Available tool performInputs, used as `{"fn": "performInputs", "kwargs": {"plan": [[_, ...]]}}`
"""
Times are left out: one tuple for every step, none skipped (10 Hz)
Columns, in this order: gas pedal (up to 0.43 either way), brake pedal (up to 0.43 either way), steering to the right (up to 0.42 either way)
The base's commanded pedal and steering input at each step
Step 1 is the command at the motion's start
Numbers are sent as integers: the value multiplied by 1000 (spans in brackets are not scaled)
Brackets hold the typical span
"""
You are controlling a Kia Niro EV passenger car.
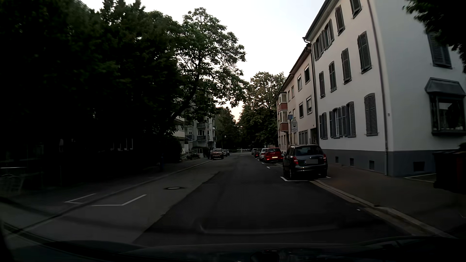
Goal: Follow the waypoints while adhering to traffic rules and regulations
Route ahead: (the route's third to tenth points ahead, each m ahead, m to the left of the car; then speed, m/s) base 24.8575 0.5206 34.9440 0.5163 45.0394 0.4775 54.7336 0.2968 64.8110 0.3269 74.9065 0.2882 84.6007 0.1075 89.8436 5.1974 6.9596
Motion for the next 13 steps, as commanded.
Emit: {"fn": "performInputs", "kwargs": {"plan": [[87, 0, 10], [87, 0, 7], [87, 0, 8], [87, 0, 8], [79, 0, 8], [47, 0, 8], [47, 0, 8], [47, 0, 8], [47, 0, 6], [59, 0, 5], [59, 0, 4], [59, 0, 4], [59, 0, 0]]}}
